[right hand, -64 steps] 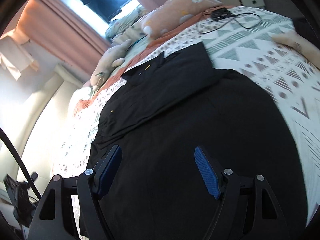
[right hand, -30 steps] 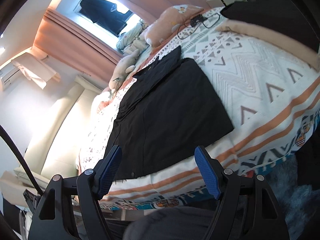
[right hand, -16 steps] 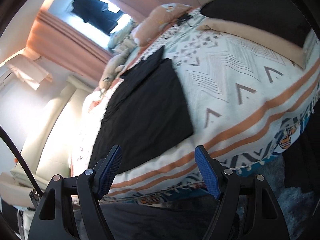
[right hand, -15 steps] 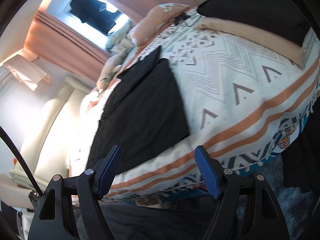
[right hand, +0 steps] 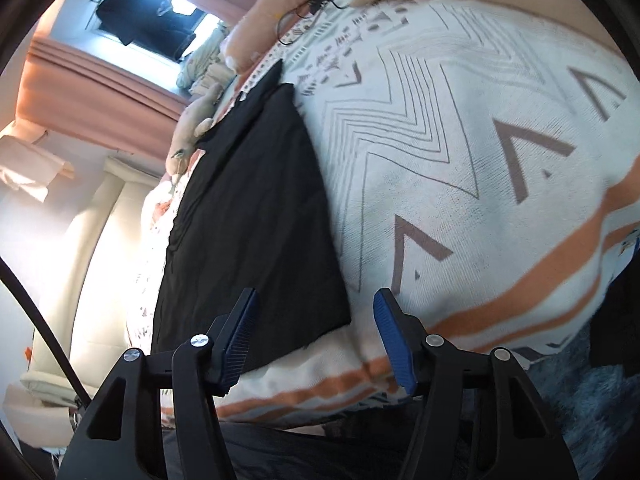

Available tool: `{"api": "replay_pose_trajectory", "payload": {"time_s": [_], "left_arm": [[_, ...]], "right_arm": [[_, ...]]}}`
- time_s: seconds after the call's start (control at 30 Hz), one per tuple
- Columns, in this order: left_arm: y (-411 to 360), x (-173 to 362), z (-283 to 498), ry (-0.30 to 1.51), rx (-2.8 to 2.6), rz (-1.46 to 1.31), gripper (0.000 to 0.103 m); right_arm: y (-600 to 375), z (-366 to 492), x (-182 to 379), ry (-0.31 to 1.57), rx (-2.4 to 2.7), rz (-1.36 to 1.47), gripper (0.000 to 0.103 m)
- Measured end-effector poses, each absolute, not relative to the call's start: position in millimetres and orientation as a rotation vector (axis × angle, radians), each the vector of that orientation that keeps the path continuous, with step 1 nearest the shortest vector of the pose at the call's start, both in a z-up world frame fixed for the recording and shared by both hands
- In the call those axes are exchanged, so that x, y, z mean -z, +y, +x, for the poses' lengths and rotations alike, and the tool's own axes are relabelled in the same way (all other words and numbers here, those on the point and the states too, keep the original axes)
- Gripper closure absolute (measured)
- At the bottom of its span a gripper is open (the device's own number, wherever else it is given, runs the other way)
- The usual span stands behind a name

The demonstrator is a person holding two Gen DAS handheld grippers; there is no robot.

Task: Fold large clothes
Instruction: 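Grasp the jacket hem edge with both tools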

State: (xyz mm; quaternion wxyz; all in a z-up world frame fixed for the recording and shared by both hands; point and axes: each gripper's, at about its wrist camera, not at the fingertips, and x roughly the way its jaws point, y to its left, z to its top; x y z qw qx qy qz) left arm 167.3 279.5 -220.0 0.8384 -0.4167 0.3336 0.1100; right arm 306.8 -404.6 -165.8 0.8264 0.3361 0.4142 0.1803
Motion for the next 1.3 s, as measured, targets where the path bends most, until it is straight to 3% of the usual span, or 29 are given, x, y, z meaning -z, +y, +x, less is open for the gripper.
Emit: {"api": "replay_pose_trajectory", "payload": {"time_s": [0.3,0.63,0.97,1.1,1.17,1.23,1.3], "left_arm": [[293.6,255.3,202.3,0.777,-0.295,-0.910,0.035],[293.4,248.1,203.0,0.679,-0.049,-1.013,0.035],[287.9,260.2,214.5,0.738,-0.132,-0.993,0.035],[286.1,264.2,226.4,0.723,-0.110,-0.981,0.035],[285.3,266.0,233.6,0.727,-0.120,-0.980,0.039],[285.7,266.3,238.6,0.750,-0.144,-0.970,0.058],[287.9,267.1,239.0,0.766,-0.159,-0.975,0.074]], "right_arm": [[-395.7,321.5,169.5,0.847,-0.474,0.807,0.051],[-384.9,334.3,183.4,0.802,-0.564,0.865,0.051],[-369.1,347.9,195.5,0.845,-0.499,0.826,0.051],[-367.7,354.2,192.9,0.837,-0.493,0.831,0.060],[-364.7,358.8,193.0,0.834,-0.482,0.841,0.066],[-366.8,360.1,193.3,0.833,-0.470,0.854,0.073],[-366.9,362.4,192.8,0.833,-0.442,0.848,0.088]]}}
